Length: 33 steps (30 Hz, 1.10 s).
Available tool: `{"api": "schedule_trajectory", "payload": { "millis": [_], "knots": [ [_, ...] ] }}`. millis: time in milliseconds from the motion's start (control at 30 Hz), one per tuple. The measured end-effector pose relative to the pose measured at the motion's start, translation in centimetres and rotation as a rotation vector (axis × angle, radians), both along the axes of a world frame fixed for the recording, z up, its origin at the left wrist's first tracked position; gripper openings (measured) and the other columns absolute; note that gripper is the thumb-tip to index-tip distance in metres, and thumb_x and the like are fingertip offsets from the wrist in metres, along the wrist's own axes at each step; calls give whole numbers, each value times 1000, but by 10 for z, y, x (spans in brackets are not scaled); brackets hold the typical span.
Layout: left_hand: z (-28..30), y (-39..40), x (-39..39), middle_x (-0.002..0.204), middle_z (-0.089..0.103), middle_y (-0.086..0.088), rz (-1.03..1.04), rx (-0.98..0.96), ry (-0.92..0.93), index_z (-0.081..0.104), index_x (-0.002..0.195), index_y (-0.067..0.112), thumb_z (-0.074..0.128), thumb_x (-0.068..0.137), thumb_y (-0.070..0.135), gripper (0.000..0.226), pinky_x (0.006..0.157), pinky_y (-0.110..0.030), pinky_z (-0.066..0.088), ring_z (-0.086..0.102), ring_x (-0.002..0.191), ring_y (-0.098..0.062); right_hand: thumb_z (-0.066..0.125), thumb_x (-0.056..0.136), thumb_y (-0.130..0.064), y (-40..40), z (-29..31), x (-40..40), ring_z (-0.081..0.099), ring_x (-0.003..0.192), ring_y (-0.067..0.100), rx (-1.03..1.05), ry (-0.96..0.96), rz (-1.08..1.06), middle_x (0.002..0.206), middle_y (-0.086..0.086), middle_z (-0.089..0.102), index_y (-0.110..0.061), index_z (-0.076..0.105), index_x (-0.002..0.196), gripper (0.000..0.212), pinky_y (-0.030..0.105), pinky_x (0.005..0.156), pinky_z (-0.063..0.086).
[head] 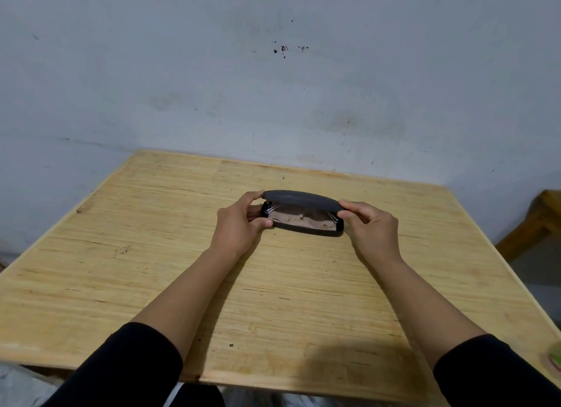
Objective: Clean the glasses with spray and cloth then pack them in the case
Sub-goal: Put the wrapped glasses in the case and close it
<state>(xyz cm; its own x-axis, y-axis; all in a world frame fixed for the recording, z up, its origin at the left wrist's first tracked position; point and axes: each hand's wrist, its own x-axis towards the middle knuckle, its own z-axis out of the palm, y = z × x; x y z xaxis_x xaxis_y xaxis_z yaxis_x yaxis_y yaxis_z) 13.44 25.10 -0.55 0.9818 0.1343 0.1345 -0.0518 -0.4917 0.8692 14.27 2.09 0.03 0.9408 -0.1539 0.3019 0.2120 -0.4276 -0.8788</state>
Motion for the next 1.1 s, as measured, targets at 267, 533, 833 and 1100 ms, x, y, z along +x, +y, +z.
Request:
{"api": "schedule_trajectory", "payload": {
  "millis": [267,533,833,1100],
  "knots": [
    [-3,-1,-2,109,70,-3,24,30,-3,60,119,17,73,76,12,46,91,-11,34,56,94,0,69,81,-12,0,-4,-8,61,102,9,-142,28,-20,111,5,70,-10,72,102,21,-5,81,35],
    [-2,-4,-2,113,68,-3,45,63,-14,58,123,14,73,76,16,49,93,-12,34,60,102,-5,71,81,-13,11,-9,-14,56,116,13,-102,199,-66,130,1,60,-20,61,123,44,18,95,37],
    [11,-13,38,120,65,-5,113,56,-86,53,128,13,66,84,16,47,93,-11,32,59,111,-13,65,86,-15,22,6,29,54,116,12,-80,166,-110,135,-1,56,-23,57,128,43,24,98,41],
    [6,-14,106,122,63,-8,112,72,-43,51,130,11,64,85,14,47,97,-17,32,57,115,-17,62,88,-13,27,9,96,55,113,12,-132,183,-112,137,1,54,-20,55,130,43,21,96,37]
  ]
}}
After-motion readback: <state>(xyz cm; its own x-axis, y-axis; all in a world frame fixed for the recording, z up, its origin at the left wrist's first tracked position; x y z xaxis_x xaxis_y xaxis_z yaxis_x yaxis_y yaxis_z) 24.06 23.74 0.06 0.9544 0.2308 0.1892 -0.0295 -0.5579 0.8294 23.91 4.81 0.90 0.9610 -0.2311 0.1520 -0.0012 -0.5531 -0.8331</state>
